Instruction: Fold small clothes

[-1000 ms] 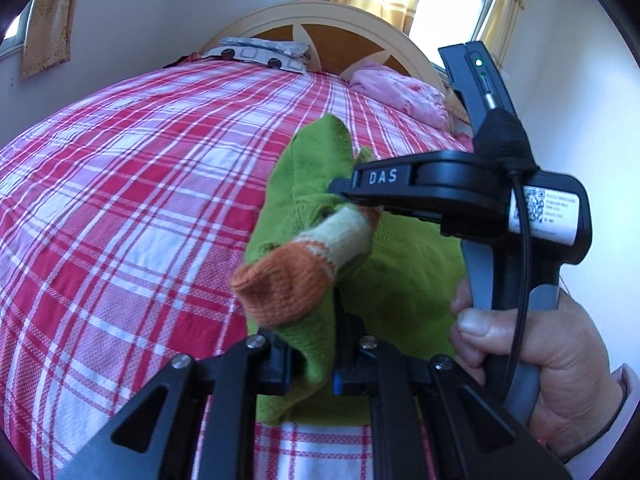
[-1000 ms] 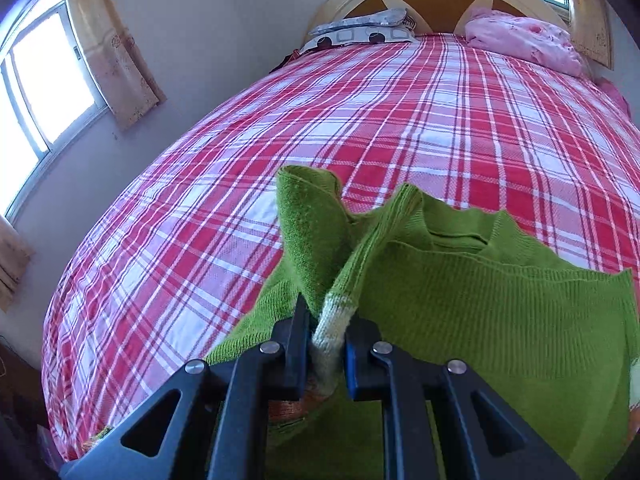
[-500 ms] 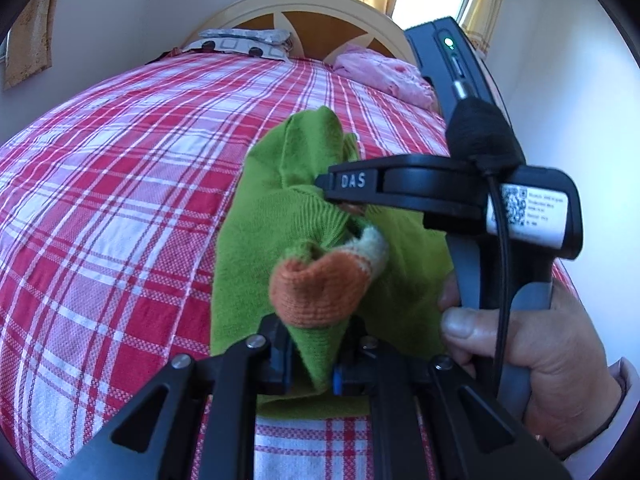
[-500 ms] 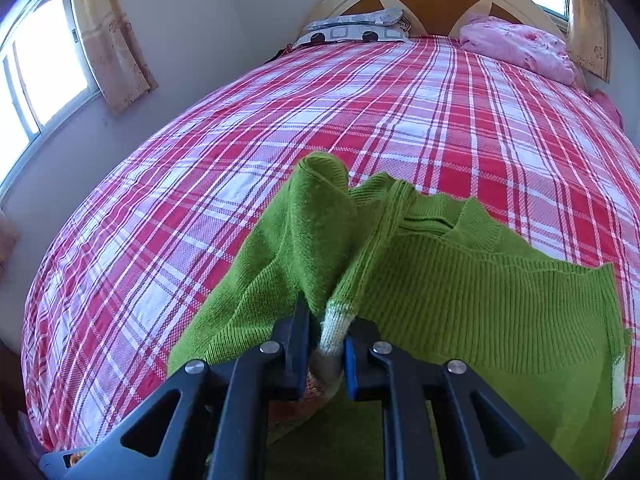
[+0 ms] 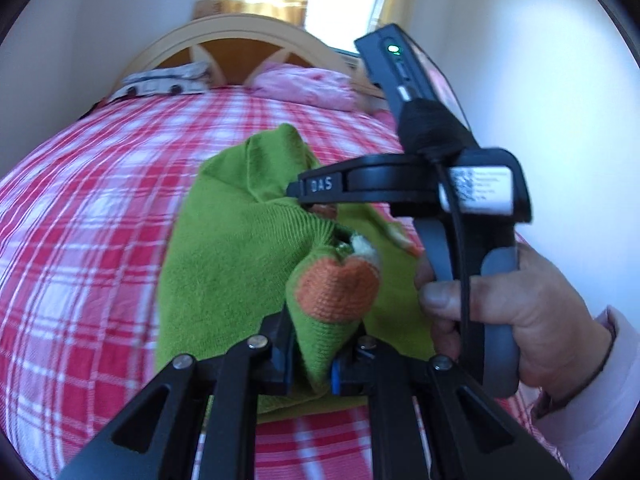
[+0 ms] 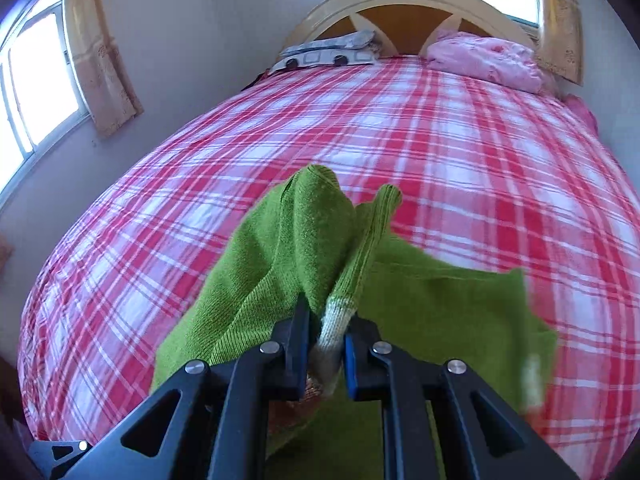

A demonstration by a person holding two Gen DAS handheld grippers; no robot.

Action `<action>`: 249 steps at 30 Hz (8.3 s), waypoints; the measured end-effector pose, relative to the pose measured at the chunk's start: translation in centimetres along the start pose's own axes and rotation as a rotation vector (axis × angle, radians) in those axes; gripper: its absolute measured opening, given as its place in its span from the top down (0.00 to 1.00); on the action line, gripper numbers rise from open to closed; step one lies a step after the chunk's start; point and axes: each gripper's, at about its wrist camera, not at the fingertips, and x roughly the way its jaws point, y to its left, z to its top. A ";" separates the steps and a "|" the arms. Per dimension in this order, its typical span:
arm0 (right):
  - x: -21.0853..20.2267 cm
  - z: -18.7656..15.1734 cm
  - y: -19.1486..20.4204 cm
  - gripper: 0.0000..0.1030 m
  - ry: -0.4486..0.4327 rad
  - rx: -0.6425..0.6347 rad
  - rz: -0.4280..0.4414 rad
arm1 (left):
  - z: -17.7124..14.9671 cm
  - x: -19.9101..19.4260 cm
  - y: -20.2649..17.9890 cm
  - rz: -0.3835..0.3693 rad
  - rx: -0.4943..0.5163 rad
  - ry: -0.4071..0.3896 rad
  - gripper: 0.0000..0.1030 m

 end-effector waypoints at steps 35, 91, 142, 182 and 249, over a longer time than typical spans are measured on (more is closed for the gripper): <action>-10.5 -9.2 -12.9 0.84 -0.103 0.260 -0.157 | -4.2 -2.7 -0.6 -0.176 0.070 0.172 0.57; -8.0 -16.2 -3.1 0.84 0.027 0.172 -0.074 | -1.1 1.5 5.1 0.241 0.048 0.184 0.31; -2.7 -10.8 -13.3 0.35 -0.096 0.495 0.001 | 3.8 10.4 4.5 0.068 -0.084 0.190 0.39; -2.1 -9.8 -8.7 0.64 -0.111 0.228 -0.137 | 3.5 10.6 3.0 0.103 -0.003 0.118 0.60; -7.0 -9.6 25.3 0.70 -0.175 0.046 0.331 | -2.9 -16.7 23.2 0.417 -0.219 -0.012 0.74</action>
